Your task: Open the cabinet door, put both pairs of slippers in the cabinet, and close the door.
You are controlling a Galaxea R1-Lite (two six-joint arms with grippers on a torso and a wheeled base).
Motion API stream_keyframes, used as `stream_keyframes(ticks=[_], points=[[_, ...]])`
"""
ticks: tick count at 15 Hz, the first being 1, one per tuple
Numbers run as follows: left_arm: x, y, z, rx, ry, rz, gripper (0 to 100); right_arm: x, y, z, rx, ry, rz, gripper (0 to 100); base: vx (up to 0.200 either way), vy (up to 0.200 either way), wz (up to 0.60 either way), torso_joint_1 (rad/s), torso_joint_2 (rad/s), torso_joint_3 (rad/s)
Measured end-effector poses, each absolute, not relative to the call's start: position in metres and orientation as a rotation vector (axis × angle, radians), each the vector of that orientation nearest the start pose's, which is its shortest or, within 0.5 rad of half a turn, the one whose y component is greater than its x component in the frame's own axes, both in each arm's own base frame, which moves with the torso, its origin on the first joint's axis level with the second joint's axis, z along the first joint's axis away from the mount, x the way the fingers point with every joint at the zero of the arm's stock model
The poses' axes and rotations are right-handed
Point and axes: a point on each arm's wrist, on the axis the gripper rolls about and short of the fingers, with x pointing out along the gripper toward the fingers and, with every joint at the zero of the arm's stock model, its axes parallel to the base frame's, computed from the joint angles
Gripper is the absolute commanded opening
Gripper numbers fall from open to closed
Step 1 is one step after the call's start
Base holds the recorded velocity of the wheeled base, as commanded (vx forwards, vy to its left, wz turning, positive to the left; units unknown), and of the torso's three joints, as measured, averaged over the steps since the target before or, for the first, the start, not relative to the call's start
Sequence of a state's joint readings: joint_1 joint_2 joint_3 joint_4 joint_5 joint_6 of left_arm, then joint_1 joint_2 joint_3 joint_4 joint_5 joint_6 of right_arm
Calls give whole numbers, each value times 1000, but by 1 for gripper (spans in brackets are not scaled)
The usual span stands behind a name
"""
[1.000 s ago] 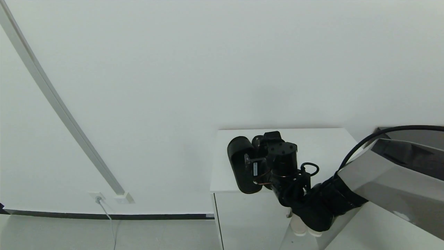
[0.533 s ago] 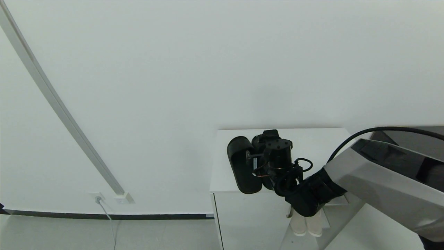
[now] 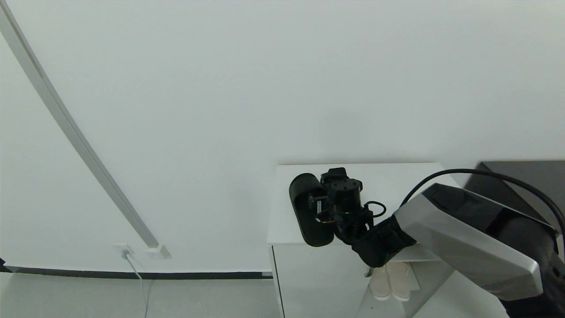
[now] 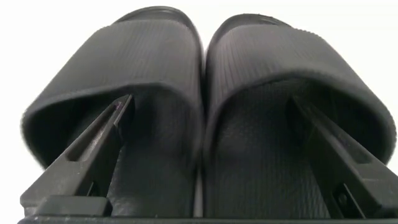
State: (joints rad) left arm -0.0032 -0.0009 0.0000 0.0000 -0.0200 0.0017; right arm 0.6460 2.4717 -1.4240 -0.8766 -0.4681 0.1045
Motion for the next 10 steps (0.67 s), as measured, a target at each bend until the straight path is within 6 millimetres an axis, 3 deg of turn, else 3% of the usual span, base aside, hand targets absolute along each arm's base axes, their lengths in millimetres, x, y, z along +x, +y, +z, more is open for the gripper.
stream_keyframes(ticks=[1,10], points=[[-23,0,75,2,-1,-23,0,397,285,55,15,152,167,0,0,0,0,0,0,0],[-23,0,75,2,-1,-23,0,395,283,56,16,151,168,0,0,0,0,0,0,0]])
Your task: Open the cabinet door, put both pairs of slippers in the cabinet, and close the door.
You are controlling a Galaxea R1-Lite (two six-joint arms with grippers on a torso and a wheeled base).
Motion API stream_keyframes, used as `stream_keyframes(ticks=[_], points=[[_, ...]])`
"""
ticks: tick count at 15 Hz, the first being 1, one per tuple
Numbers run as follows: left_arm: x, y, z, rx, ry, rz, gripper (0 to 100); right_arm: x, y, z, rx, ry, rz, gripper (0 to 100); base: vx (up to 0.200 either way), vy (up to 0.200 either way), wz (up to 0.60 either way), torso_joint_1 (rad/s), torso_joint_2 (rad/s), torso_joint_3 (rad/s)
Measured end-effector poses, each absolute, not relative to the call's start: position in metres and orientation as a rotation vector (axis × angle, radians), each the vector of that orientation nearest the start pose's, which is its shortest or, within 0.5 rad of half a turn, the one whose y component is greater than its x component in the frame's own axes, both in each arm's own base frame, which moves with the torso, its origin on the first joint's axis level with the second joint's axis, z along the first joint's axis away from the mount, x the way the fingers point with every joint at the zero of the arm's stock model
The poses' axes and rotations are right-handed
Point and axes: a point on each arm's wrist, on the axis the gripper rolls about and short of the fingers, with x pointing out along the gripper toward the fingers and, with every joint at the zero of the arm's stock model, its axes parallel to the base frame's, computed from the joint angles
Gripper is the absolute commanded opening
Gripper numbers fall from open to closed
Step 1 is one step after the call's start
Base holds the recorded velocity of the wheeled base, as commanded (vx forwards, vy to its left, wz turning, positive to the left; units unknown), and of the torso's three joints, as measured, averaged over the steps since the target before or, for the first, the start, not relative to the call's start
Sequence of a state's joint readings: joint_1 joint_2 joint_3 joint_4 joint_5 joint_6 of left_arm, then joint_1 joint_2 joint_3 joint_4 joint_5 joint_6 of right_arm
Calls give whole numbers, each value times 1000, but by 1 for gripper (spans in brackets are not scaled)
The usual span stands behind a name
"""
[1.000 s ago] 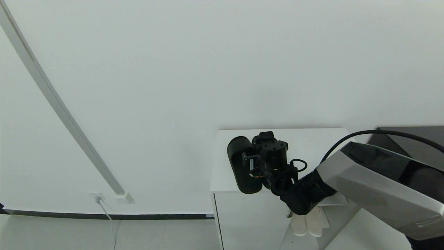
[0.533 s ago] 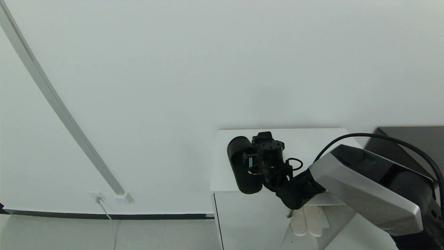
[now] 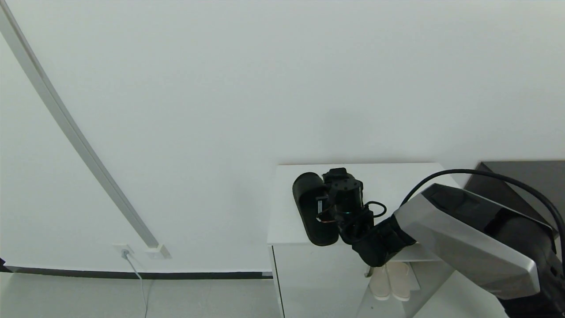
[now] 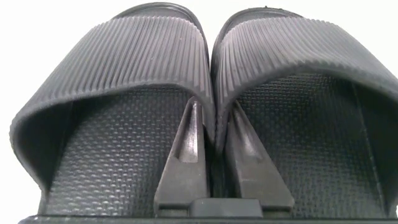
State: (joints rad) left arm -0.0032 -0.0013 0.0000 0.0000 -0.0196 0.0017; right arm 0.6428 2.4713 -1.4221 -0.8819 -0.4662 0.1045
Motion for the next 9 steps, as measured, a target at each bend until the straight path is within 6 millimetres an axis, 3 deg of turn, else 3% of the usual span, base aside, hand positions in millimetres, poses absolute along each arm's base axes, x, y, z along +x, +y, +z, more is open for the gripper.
stream_keyframes(ticks=[3,9], points=[[-23,0,75,2,-1,-23,0,370,275,84,18,151,239,0,0,0,0,0,0,0],[-23,0,75,2,-1,-23,0,257,236,144,-19,183,508,0,0,0,0,0,0,0]])
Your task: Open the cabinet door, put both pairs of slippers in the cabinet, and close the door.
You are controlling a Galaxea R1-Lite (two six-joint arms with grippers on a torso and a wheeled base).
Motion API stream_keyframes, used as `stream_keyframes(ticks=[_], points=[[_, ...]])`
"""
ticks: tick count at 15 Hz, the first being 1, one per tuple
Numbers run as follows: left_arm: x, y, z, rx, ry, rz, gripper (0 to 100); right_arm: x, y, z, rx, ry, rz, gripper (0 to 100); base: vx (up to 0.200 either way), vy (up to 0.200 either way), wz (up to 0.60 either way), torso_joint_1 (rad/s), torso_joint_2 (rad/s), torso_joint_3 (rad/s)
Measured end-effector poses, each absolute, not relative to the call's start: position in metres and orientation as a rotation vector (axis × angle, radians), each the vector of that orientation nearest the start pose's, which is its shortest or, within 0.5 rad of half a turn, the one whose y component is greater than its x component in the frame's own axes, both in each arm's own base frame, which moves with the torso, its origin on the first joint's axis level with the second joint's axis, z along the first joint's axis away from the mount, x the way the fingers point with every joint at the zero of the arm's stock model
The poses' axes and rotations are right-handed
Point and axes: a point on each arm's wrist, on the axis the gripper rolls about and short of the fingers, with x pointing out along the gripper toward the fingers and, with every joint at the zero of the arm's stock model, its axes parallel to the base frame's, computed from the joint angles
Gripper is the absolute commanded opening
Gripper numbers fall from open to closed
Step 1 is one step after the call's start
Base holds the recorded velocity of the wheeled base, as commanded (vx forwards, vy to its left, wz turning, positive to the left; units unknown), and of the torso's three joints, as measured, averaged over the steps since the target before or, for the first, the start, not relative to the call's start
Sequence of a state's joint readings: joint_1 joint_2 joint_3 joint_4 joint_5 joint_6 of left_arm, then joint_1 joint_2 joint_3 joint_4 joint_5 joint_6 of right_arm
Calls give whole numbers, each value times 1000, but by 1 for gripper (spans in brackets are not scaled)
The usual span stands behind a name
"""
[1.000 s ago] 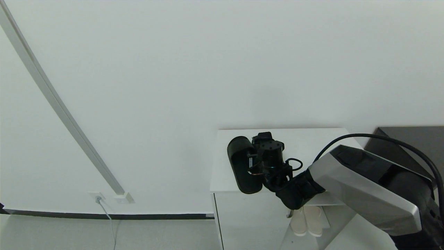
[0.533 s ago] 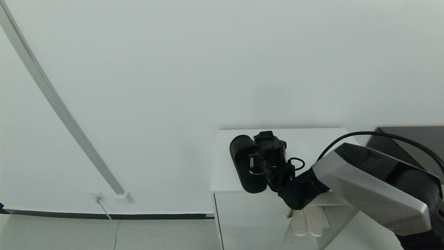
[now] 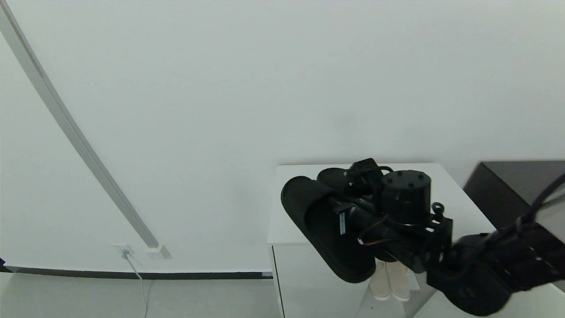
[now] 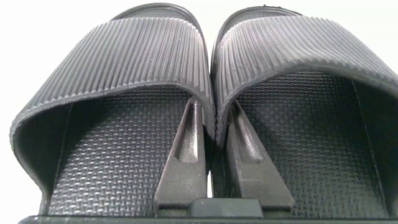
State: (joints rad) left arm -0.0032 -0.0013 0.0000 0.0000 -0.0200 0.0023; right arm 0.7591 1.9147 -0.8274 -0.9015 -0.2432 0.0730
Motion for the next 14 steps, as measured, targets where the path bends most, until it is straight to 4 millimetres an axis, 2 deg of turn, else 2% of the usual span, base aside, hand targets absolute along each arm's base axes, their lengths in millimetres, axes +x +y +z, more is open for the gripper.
stream_keyframes(ticks=[2,4,12,14], points=[[-23,0,75,2,-1,-23,0,226,226,155,-18,182,598,0,0,0,0,0,0,0],[-23,0,75,2,-1,-23,0,208,219,162,-12,175,663,0,-100,0,0,-1,4,4],[-23,0,75,2,-1,-23,0,192,211,171,-3,155,693,0,-200,0,0,4,5,3],[-23,0,75,2,-1,-23,0,190,210,171,-5,155,696,0,0,0,0,0,0,0]])
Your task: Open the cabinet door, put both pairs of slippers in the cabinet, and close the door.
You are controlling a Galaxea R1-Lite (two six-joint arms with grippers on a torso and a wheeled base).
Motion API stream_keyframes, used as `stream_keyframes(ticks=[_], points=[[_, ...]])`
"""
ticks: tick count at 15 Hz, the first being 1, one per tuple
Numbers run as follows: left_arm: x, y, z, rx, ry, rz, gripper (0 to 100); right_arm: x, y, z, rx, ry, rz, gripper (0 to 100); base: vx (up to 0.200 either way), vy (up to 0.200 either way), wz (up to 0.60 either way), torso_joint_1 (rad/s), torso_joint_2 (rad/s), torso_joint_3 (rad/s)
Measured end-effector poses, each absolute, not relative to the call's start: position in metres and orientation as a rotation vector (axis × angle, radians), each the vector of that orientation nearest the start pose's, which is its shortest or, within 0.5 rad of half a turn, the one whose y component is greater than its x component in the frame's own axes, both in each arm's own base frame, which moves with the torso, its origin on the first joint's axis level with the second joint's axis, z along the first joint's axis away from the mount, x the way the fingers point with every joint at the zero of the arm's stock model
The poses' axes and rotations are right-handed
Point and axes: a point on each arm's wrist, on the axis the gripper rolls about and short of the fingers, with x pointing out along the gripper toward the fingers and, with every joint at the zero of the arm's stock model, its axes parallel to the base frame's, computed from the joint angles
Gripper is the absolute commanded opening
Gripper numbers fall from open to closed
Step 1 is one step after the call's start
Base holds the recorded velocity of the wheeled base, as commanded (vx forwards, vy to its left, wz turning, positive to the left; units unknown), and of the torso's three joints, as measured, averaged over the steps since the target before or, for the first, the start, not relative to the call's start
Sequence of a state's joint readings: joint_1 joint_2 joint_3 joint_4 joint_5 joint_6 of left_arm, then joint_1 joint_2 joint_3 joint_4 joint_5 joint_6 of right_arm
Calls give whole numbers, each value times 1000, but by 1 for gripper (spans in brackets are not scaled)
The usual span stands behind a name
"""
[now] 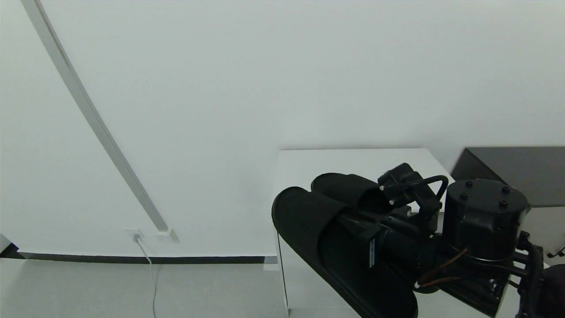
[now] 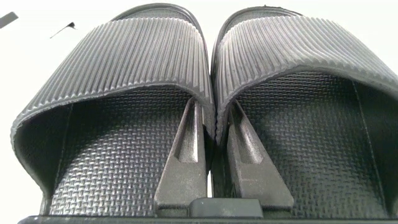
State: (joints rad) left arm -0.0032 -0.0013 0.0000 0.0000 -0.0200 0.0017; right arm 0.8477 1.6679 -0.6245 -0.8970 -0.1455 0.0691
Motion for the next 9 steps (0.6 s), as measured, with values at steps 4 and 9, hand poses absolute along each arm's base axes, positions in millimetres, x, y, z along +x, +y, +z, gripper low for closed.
stream_keyframes(ticks=[4,9], points=[[-23,0,75,1,-1,-23,0,189,210,171,-4,153,699,0,0,0,0,0,0,0],[-23,0,75,0,-1,-23,0,185,213,169,-9,160,716,0,0,-80,0,0,-1,3]])
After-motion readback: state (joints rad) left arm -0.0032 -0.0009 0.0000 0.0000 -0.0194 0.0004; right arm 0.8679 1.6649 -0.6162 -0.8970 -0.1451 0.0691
